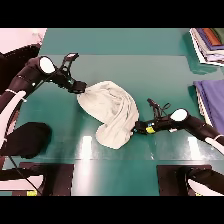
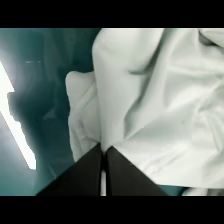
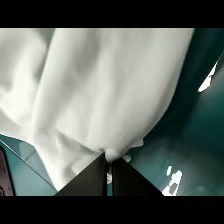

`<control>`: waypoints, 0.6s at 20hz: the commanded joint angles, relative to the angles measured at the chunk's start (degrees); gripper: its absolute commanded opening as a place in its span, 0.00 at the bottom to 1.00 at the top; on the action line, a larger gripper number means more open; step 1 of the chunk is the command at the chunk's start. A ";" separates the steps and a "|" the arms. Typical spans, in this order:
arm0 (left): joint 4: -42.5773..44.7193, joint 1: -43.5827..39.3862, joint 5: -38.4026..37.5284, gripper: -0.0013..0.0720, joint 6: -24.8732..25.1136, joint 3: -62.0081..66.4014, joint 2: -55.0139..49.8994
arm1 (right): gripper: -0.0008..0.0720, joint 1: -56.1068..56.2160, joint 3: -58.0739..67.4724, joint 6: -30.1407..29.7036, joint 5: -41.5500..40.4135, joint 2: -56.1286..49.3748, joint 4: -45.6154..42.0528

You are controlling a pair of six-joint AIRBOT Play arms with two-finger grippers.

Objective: Fold the shirts.

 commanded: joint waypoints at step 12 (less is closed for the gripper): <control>13.53 1.38 -4.39 0.05 -3.02 20.72 33.00 | 0.04 -33.81 39.45 7.15 21.20 28.48 -24.02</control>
